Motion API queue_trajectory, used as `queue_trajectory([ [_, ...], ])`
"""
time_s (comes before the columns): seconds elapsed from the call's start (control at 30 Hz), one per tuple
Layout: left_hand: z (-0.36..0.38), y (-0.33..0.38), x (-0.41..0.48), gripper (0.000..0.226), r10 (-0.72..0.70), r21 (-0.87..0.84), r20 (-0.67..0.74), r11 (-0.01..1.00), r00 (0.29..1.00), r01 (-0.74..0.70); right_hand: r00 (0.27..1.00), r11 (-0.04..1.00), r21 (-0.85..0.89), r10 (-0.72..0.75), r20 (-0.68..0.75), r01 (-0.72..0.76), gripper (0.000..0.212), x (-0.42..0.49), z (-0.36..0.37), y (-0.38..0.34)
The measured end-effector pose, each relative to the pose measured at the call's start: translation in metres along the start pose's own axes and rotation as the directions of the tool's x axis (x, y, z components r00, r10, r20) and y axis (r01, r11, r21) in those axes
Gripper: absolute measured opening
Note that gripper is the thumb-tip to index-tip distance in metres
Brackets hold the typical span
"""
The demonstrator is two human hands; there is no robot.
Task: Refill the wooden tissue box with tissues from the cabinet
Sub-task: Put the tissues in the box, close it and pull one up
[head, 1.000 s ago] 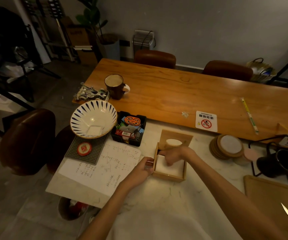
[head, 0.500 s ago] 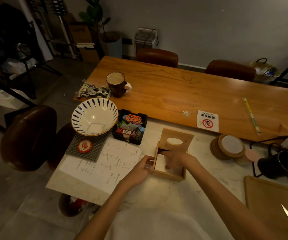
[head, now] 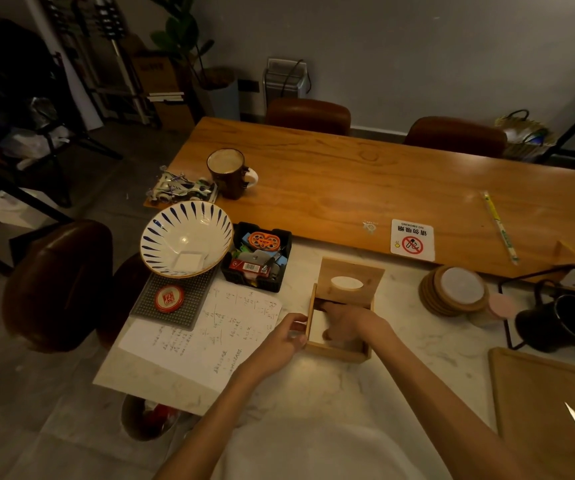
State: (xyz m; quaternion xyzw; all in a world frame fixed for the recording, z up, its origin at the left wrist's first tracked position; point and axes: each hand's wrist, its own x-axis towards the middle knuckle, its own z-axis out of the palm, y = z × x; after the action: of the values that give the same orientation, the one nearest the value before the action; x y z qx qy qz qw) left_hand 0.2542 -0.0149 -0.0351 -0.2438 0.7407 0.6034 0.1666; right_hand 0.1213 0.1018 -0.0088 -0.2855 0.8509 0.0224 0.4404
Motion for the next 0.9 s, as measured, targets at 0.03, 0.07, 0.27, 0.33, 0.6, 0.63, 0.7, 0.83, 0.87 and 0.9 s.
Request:
queue_trajectory([
  [0.03, 0.0, 0.001, -0.001, 0.034, -0.001, 0.003, 0.002, 1.0, 1.0, 0.001, 1.0, 1.0, -0.003, -0.011, 0.009, 0.011, 0.063, 0.0, -0.001, -0.001],
  [0.07, -0.001, 0.001, -0.001, 0.034, 0.0, 0.008, 0.002, 1.0, 1.0, 0.0, 1.0, 1.0, -0.007, -0.017, 0.014, 0.017, 0.06, -0.001, -0.003, -0.002],
  [0.27, 0.001, 0.004, -0.005, 0.046, 0.012, 0.083, -0.017, 0.996, 1.0, -0.011, 0.998, 0.998, -0.032, -0.048, -0.03, 0.047, 0.063, -0.014, -0.007, -0.002],
  [0.33, 0.001, 0.013, -0.006, 0.056, 0.072, 0.186, -0.002, 0.98, 0.997, -0.07, 0.985, 0.998, 0.01, -0.061, -0.159, 0.064, 0.061, -0.024, -0.003, 0.0],
  [0.6, 0.002, 0.08, 0.034, 0.053, -0.208, 0.773, 0.168, 0.635, 0.964, 0.002, 0.979, 0.984, -0.028, 0.174, -0.109, -0.178, 0.057, -0.046, -0.005, 0.047],
  [0.63, 0.003, 0.088, 0.037, 0.052, -0.255, 0.792, 0.164, 0.61, 0.953, 0.027, 0.982, 0.982, -0.043, 0.178, -0.064, -0.181, 0.063, -0.042, -0.006, 0.046],
  [0.7, 0.005, 0.101, 0.04, 0.046, -0.327, 0.82, 0.154, 0.569, 0.932, 0.064, 0.982, 0.98, -0.06, 0.187, -0.012, -0.188, 0.074, -0.035, -0.01, 0.043],
  [0.83, 0.003, 0.11, 0.044, 0.042, -0.375, 0.874, 0.143, 0.482, 0.916, 0.061, 0.98, 0.979, -0.055, 0.196, 0.006, -0.196, 0.069, -0.026, -0.01, 0.039],
  [0.87, 0.003, 0.111, 0.044, 0.043, -0.38, 0.875, 0.142, 0.48, 0.914, 0.064, 0.979, 0.978, -0.058, 0.202, -0.005, -0.202, 0.07, -0.024, -0.009, 0.04],
  [0.9, 0.002, 0.11, 0.045, 0.043, -0.382, 0.869, 0.145, 0.49, 0.913, 0.068, 0.978, 0.976, -0.062, 0.207, -0.015, -0.208, 0.073, -0.021, -0.008, 0.04],
])
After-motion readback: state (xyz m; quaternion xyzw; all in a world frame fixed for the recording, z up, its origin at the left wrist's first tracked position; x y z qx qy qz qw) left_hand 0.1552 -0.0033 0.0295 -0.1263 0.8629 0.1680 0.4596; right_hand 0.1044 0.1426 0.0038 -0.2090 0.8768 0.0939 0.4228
